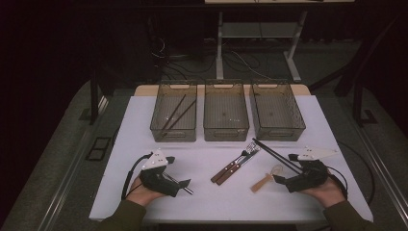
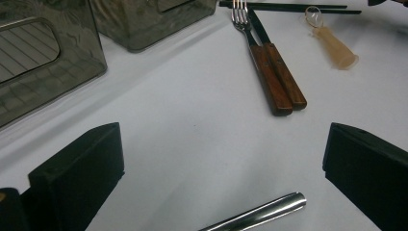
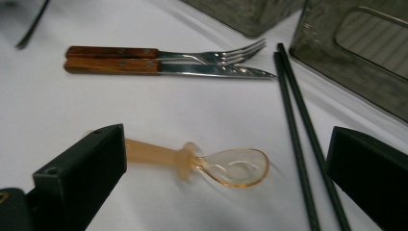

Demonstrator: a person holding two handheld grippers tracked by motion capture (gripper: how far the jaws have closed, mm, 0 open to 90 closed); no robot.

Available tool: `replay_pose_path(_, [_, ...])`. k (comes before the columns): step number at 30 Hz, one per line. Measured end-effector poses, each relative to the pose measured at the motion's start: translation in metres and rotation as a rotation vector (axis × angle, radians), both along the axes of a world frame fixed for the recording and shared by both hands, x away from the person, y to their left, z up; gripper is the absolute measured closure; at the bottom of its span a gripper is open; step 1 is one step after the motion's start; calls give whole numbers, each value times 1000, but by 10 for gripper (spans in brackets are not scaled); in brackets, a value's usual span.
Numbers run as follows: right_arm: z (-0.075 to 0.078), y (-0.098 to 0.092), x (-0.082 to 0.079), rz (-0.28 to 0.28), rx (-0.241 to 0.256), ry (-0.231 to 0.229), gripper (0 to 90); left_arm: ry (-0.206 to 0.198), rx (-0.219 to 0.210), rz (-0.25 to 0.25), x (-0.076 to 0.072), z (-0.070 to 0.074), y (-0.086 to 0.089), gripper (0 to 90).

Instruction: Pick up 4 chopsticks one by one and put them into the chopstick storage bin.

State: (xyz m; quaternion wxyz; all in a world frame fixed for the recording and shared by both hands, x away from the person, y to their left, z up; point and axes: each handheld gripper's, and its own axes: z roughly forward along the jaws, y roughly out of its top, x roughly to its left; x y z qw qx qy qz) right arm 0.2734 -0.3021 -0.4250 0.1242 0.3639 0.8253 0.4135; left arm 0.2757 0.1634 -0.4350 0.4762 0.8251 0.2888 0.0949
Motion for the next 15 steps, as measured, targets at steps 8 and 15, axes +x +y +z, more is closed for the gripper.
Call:
replay_pose_path(8, [5,-14,9,-22,-23,-8,87,10,13,5,1,-1,-1,0])
replay_pose_path(15, [9,-30,18,-28,-8,-3,178,15,12,10,1,-1,-1,0])
